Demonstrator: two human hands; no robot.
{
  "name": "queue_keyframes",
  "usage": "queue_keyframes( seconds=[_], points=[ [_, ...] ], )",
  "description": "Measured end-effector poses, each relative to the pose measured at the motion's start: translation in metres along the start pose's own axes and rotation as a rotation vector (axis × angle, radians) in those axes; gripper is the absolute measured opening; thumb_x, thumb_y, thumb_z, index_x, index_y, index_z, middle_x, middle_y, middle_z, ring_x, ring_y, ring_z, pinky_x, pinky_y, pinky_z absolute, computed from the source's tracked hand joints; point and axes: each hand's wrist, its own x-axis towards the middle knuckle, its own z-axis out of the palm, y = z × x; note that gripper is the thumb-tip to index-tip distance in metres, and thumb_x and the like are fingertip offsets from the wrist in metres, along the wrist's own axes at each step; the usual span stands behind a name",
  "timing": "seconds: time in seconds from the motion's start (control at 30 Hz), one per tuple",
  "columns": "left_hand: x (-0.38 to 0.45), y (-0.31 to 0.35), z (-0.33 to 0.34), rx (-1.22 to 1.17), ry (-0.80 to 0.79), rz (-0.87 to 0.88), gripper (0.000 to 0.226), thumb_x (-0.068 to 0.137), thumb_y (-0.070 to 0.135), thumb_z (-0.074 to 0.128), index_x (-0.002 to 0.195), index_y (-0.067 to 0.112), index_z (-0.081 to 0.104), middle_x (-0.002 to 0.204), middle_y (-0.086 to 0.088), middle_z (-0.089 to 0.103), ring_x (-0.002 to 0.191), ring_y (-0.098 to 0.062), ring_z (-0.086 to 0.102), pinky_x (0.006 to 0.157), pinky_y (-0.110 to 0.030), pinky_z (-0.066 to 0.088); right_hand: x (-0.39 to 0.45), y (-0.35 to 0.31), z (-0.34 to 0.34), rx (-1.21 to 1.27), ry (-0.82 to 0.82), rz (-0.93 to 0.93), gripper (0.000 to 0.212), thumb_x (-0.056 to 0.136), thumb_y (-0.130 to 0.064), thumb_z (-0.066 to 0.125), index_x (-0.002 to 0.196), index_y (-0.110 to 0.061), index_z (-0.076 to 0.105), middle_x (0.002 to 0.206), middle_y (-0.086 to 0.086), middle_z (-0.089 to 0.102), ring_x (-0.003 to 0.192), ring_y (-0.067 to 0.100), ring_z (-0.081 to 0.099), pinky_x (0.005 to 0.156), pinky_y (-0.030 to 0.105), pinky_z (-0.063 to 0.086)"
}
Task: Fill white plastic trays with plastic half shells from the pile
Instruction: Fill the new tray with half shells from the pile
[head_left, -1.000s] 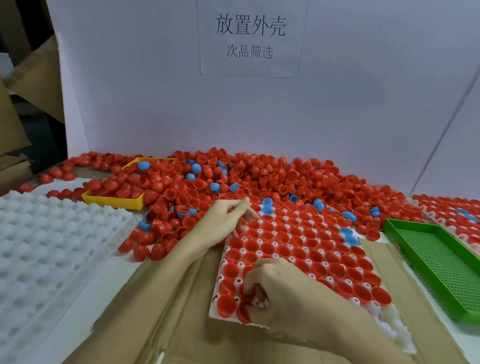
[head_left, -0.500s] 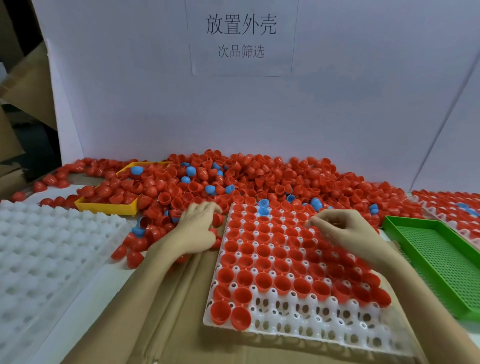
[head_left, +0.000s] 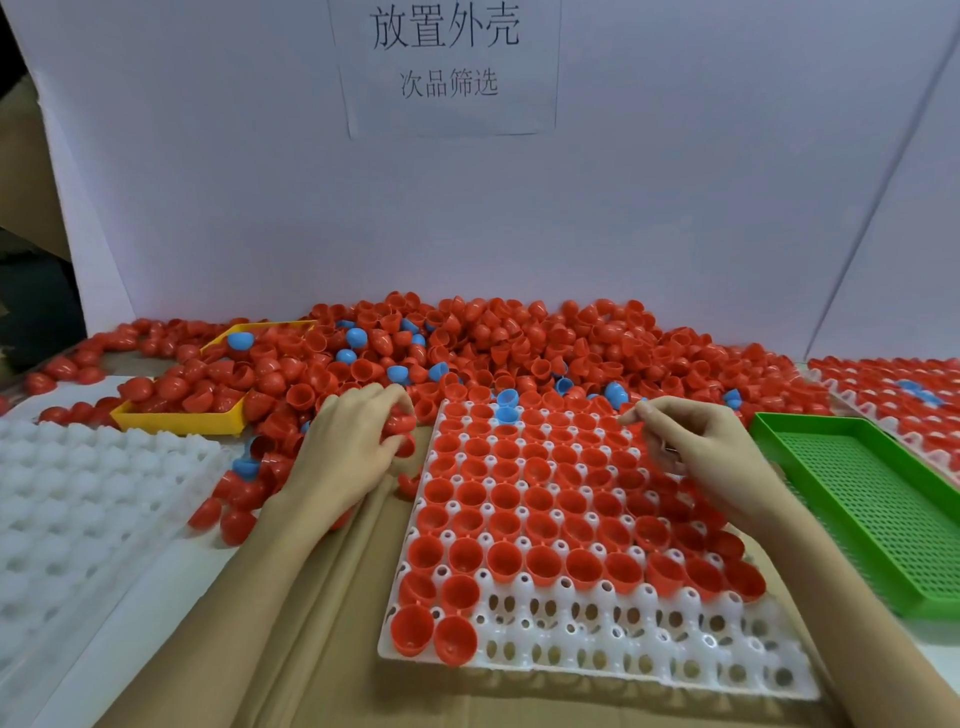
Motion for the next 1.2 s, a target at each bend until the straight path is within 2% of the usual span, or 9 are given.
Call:
queue_keyframes(
  seconds=[0.2,0.37,0.5,0.63,0.9,0.97,1.07,1.13,1.2],
  points=[
    [0.000,0.017,-0.005,-0.155,0.175,0.008,0.016,0.091,0.011,0.073,0.104,0.019,0.072,0.096,0.008,0.062,0.086,-0.015,0.063,0.075,-0.036,0.055,-0.002,-0.004,-0.003,0.062,0.012,-0.038,0.032,0.095,-0.044,0.064,0.096,-0.017,0.082,0.067,0.006,0.046,0.058,0.013,0.041,0.053,0.017,0.040],
    [-0.003,0.042,-0.006,-0.299,0.253,0.072,0.019,0.095,0.008,0.069,0.108,0.018,0.078,0.100,0.009,0.074,0.088,-0.005,0.069,0.081,-0.030,0.059,-0.007,-0.012,0.001,0.040,-0.051,-0.062,0.023,0.099,-0.037,0.064,0.100,-0.021,0.081,0.069,0.006,0.055,0.060,0.016,0.049,0.060,0.023,0.045],
    [-0.014,0.082,-0.007,-0.689,0.148,0.019,0.020,0.093,0.012,0.073,0.107,0.026,0.077,0.096,0.017,0.076,0.082,-0.002,0.074,0.079,-0.021,0.060,-0.016,-0.031,0.016,0.000,-0.195,-0.147,0.021,0.098,-0.024,0.070,0.119,-0.024,0.076,0.090,0.008,0.075,0.079,0.020,0.073,0.069,0.025,0.057],
    [-0.028,0.110,-0.006,-0.814,0.079,-0.001,0.015,0.089,0.015,0.079,0.098,0.023,0.071,0.087,0.012,0.076,0.077,-0.005,0.075,0.076,-0.019,0.058,-0.023,-0.042,0.038,-0.001,-0.354,-0.192,0.036,0.093,-0.019,0.077,0.128,-0.019,0.070,0.109,0.010,0.076,0.099,0.028,0.077,0.082,0.034,0.063],
    [-0.021,0.106,-0.011,-1.042,-0.099,0.003,0.010,0.089,0.014,0.080,0.095,0.017,0.074,0.092,0.000,0.078,0.083,-0.016,0.078,0.077,-0.024,0.060,-0.025,-0.040,0.048,-0.021,-0.248,-0.255,0.017,0.091,-0.016,0.078,0.107,-0.009,0.077,0.091,0.007,0.078,0.076,0.022,0.077,0.073,0.028,0.062],
    [-0.015,0.092,-0.007,-1.011,-0.058,-0.049,0.008,0.090,0.015,0.079,0.092,0.022,0.076,0.087,0.001,0.078,0.074,-0.019,0.078,0.067,-0.025,0.061,-0.025,-0.038,0.046,-0.055,-0.254,-0.249,0.015,0.095,-0.020,0.075,0.107,-0.011,0.077,0.088,0.009,0.077,0.075,0.025,0.076,0.073,0.032,0.062],
    [0.001,0.043,-0.006,-0.750,0.277,-0.254,0.012,0.093,0.008,0.073,0.092,0.019,0.076,0.082,0.004,0.077,0.066,-0.012,0.076,0.061,-0.026,0.060,-0.021,-0.033,0.042,-0.077,-0.209,-0.217,0.019,0.099,-0.028,0.066,0.101,-0.014,0.079,0.084,0.008,0.076,0.074,0.026,0.075,0.070,0.032,0.062],
    [0.008,0.006,-0.012,-0.543,0.395,-0.372,0.018,0.100,0.005,0.062,0.109,0.012,0.076,0.100,-0.004,0.078,0.078,-0.012,0.077,0.075,-0.029,0.062,-0.016,-0.029,0.038,-0.113,-0.169,-0.200,0.019,0.101,-0.025,0.063,0.099,-0.015,0.079,0.083,0.006,0.076,0.072,0.024,0.075,0.069,0.033,0.062],
    [0.008,-0.015,-0.011,-0.354,0.360,-0.447,0.032,0.103,0.004,0.052,0.132,0.008,0.066,0.124,-0.013,0.072,0.103,-0.026,0.074,0.093,-0.044,0.059,-0.012,-0.025,0.036,-0.143,-0.145,-0.189,0.018,0.104,-0.016,0.062,0.097,-0.013,0.079,0.082,0.007,0.076,0.071,0.025,0.075,0.068,0.035,0.062]
  ],
)
